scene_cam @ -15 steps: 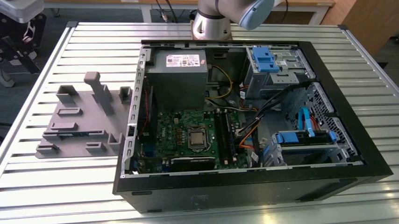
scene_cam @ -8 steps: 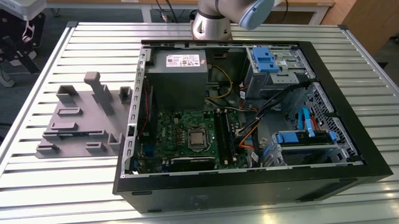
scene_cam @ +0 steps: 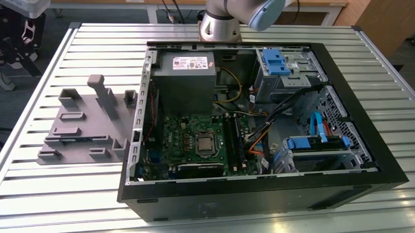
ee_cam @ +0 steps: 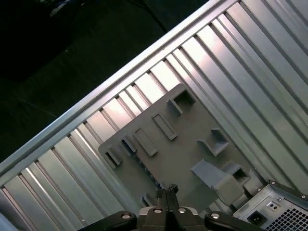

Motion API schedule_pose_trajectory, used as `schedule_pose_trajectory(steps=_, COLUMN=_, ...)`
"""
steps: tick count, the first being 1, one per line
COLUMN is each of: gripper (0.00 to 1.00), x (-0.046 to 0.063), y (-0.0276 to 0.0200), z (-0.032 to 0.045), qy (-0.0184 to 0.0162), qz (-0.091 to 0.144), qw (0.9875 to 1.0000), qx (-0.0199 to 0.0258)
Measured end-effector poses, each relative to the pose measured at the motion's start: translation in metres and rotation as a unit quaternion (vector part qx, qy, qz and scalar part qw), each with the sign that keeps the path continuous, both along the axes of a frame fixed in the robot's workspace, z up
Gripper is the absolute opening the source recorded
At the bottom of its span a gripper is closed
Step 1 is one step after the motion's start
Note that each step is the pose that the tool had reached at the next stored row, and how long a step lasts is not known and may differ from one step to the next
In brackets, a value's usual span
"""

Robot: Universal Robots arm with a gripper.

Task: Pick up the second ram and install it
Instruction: 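Pick up the second ram and move it above second insertion slot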

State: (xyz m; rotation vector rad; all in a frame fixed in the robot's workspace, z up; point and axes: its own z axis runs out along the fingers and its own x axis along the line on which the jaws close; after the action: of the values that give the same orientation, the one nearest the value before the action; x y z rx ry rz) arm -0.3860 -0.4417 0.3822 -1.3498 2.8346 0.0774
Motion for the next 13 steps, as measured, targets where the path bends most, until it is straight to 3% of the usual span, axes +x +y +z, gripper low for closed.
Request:
schedule_pose_trajectory(steps=6, gripper=0.11, x=0.0000, y=0.0000, z=0.0000, qy=0.0000, qz=0.037, qw=0.9993, qx=0.0000)
schedule_pose_trajectory(steps=13, gripper=0.11, x=-0.0001, y=-0.0001, z=-0.0001, qy=0.0000, qz=0.082, qw=0.9966, qx=0.0000)
